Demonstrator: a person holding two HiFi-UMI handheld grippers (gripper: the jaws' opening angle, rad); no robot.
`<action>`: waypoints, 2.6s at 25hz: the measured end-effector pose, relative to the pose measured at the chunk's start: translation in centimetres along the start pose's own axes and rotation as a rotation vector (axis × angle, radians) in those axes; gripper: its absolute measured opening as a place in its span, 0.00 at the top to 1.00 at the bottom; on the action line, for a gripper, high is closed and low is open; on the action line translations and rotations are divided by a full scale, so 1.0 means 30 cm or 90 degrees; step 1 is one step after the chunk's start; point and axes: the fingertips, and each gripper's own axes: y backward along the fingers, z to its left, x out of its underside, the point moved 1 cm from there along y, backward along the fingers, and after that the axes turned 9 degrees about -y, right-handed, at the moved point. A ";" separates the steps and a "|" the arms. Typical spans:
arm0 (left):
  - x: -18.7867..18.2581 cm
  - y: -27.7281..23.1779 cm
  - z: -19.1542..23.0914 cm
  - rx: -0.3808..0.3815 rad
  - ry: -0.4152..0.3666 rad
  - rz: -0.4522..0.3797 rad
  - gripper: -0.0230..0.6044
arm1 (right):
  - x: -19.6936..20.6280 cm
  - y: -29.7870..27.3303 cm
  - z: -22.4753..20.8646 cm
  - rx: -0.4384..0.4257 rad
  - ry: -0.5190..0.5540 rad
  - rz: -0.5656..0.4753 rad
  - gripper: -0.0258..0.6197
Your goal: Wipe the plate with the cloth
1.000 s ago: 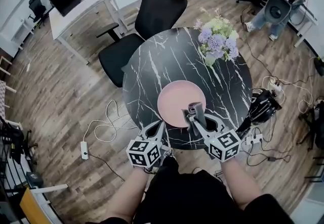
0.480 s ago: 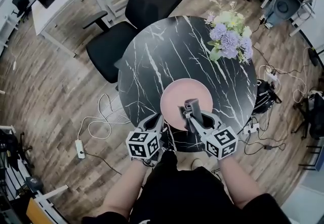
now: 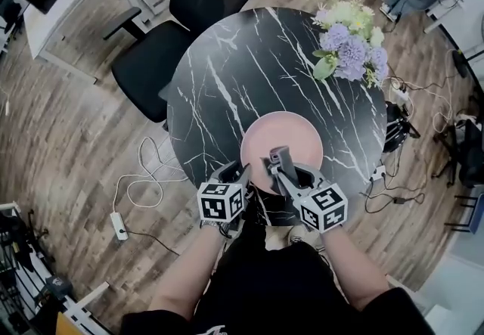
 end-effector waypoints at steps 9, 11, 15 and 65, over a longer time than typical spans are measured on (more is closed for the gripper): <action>0.022 -0.088 0.037 0.019 0.004 0.049 0.74 | 0.080 -0.096 -0.014 0.035 -0.018 0.089 0.80; 0.029 -0.103 0.042 0.020 0.001 0.056 0.75 | 0.090 -0.121 -0.009 0.036 -0.018 0.105 0.80; 0.039 -0.112 0.044 0.019 0.010 0.060 0.75 | 0.120 -0.155 0.005 0.040 -0.016 0.140 0.80; 0.023 -0.132 0.060 -0.074 0.062 0.028 0.91 | 0.108 -0.057 -0.410 0.125 0.372 0.396 0.79</action>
